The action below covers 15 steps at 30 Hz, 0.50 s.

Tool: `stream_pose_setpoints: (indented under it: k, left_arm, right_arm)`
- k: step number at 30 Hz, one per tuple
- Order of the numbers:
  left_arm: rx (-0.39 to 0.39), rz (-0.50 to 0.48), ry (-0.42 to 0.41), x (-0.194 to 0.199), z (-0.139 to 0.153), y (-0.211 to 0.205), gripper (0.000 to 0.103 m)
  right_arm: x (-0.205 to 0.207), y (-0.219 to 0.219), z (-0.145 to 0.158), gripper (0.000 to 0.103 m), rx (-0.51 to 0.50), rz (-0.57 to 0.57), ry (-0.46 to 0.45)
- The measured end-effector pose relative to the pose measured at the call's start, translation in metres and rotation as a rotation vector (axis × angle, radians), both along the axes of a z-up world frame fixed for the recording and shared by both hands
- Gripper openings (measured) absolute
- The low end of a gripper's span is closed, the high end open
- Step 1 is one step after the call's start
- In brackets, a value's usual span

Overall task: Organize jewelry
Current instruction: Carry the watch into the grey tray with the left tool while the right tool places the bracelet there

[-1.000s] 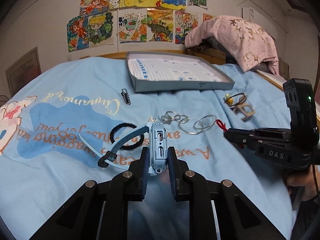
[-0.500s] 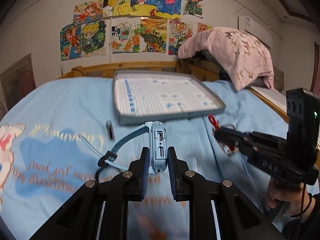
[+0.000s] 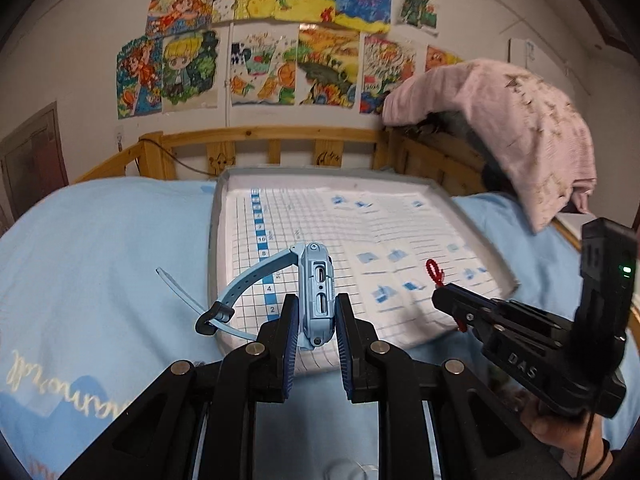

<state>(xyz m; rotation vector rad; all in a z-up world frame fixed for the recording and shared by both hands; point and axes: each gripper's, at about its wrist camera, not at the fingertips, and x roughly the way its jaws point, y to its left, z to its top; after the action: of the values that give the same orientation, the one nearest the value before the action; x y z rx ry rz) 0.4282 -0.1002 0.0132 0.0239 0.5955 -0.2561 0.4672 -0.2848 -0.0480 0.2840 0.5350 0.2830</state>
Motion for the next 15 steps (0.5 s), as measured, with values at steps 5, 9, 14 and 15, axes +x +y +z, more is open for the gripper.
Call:
stream_pose_setpoints:
  k: [5, 9, 14, 15]
  left_arm:
    - [0.030, 0.001, 0.029, 0.017, -0.016, -0.007, 0.017]
    - [0.055, 0.004, 0.050, 0.021, -0.022, -0.010, 0.019]
    - [0.003, 0.021, 0.085, 0.023, -0.025, -0.004, 0.021]
    - [-0.007, 0.027, 0.089, 0.022, -0.025, -0.002, 0.023]
  right_arm:
    - [0.016, 0.010, -0.007, 0.007, -0.038, 0.013, 0.002]
    - [0.023, 0.004, -0.018, 0.008, -0.022, 0.013, 0.037]
    - [0.024, 0.002, -0.028, 0.008, -0.014, 0.017, 0.070]
    - [0.024, 0.002, -0.028, 0.008, -0.011, 0.018, 0.072]
